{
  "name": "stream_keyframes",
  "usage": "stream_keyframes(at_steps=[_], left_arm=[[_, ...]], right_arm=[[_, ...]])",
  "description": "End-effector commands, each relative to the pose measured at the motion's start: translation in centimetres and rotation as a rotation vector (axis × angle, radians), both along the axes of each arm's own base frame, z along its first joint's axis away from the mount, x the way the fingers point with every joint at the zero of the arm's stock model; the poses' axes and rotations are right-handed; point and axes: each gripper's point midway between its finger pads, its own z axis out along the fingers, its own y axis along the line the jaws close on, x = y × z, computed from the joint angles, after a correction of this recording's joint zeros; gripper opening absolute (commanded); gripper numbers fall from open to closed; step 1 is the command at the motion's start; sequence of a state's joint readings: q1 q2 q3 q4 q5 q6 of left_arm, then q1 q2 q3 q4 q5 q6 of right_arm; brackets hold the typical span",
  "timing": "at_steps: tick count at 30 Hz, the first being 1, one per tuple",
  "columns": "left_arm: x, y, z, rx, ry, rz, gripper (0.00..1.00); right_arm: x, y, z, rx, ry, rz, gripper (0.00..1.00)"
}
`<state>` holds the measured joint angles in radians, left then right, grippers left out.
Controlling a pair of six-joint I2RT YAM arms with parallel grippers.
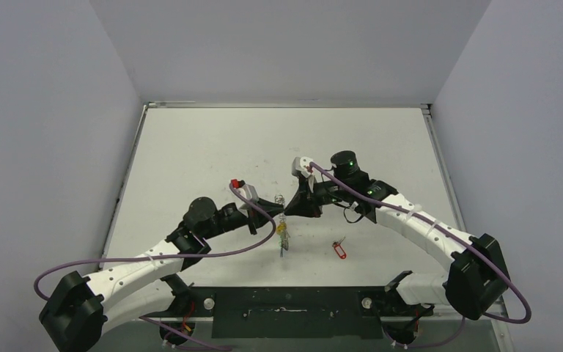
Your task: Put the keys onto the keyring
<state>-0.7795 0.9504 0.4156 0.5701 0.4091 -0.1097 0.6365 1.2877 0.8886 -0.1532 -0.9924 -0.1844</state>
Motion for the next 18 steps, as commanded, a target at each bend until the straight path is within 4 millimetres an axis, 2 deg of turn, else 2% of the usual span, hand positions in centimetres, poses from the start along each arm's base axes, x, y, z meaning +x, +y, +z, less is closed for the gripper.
stream_keyframes(at_steps=[1, 5, 8, 11, 18], left_arm=[[-0.5, 0.0, 3.2, -0.077, -0.096, -0.024, 0.0], [-0.4, 0.5, 2.9, -0.033, -0.106, -0.006, 0.0], [-0.4, 0.9, 2.8, 0.022, -0.109, 0.001, 0.25], [-0.2, 1.4, 2.7, 0.098, -0.13, 0.004, 0.38], [-0.2, 1.5, 3.2, 0.226, -0.157, -0.039, 0.42]], right_arm=[[0.7, 0.5, 3.4, 0.037, -0.11, 0.008, 0.0], [0.6, -0.2, 3.6, -0.025, -0.106, 0.012, 0.0], [0.2, -1.2, 3.4, -0.101, -0.109, 0.023, 0.0], [-0.1, -2.2, 3.2, -0.182, -0.113, 0.041, 0.0], [-1.1, -3.5, 2.6, -0.391, -0.059, 0.067, 0.0]])
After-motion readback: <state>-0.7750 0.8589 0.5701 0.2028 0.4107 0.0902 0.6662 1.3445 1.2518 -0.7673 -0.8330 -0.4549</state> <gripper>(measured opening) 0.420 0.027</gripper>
